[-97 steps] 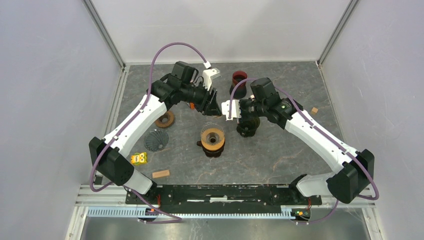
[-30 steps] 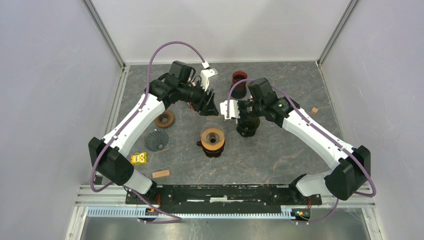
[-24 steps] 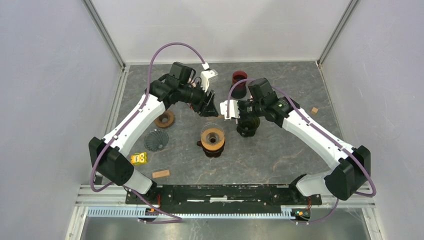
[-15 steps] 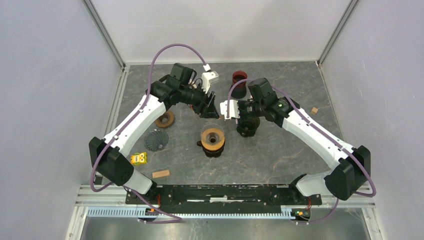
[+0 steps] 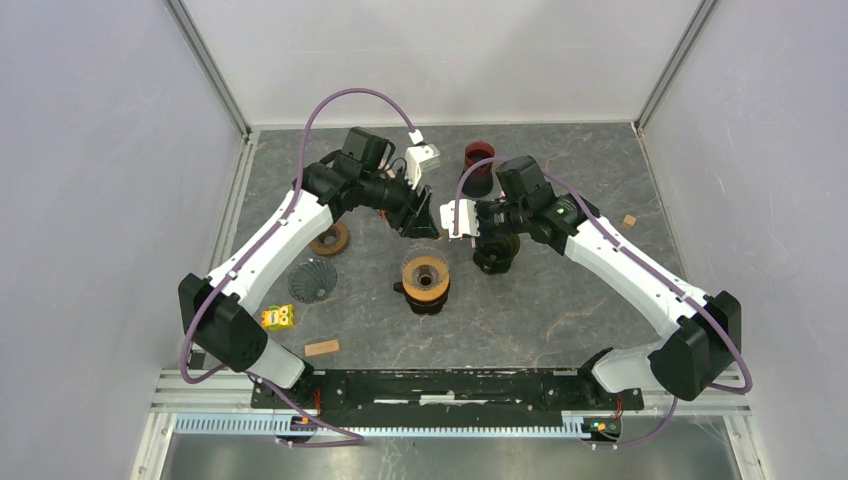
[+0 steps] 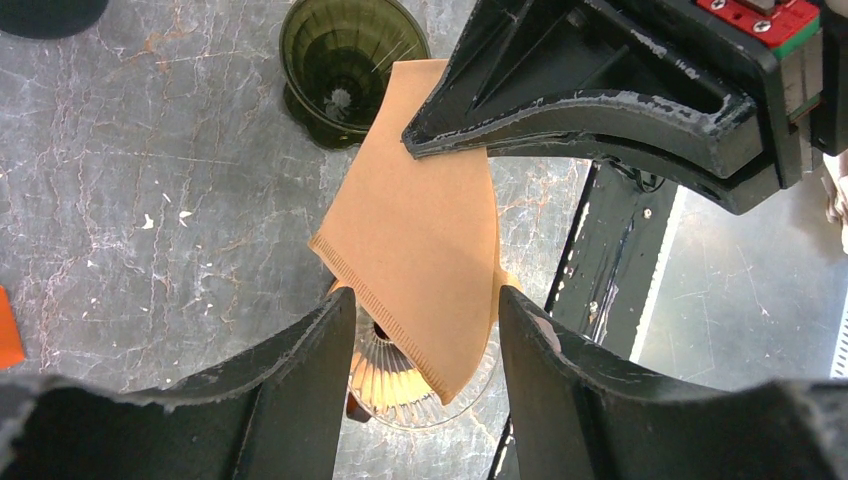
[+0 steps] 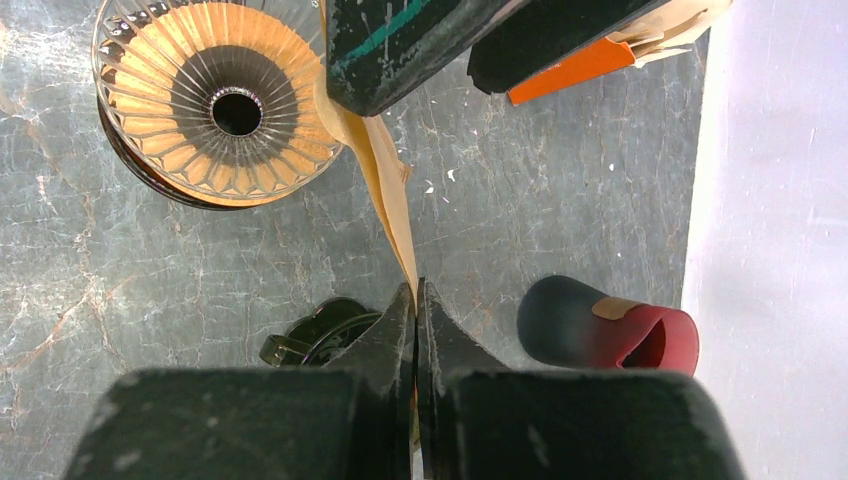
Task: Place the coffee filter in the dripper
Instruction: Pick up the coffee filter from the coffee filter holder.
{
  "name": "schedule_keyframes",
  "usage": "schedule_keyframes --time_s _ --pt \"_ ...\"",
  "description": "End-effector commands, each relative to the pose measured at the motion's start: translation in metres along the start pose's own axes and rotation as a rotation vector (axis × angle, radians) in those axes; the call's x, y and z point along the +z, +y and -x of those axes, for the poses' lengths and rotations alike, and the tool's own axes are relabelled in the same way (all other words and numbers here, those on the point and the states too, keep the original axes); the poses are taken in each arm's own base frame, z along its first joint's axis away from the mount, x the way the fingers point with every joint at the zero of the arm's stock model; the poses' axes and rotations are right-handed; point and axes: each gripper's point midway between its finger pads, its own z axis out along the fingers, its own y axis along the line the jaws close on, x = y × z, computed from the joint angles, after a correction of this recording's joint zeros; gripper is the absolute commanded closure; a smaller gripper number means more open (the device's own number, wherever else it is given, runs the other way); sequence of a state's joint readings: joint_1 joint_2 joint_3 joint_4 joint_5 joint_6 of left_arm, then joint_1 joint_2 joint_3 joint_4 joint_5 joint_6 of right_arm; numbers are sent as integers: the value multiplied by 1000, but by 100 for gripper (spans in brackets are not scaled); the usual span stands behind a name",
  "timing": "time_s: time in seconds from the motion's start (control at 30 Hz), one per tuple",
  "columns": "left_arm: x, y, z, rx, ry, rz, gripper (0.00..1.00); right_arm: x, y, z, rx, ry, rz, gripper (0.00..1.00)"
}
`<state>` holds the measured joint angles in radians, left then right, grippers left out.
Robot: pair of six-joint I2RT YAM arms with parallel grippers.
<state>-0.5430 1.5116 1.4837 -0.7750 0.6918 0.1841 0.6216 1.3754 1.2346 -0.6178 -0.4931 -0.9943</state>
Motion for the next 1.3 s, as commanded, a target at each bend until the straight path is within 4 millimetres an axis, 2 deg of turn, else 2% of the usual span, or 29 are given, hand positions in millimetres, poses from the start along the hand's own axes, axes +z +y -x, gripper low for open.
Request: schedule_keyframes --time_s 0.0,1.27 --pt "-5 -10 10 69 -36 -22 39 -6 -7 14 -16 -36 -16 100" --pt "0 1 2 136 -4 25 39 -3 -5 25 22 -75 32 100"
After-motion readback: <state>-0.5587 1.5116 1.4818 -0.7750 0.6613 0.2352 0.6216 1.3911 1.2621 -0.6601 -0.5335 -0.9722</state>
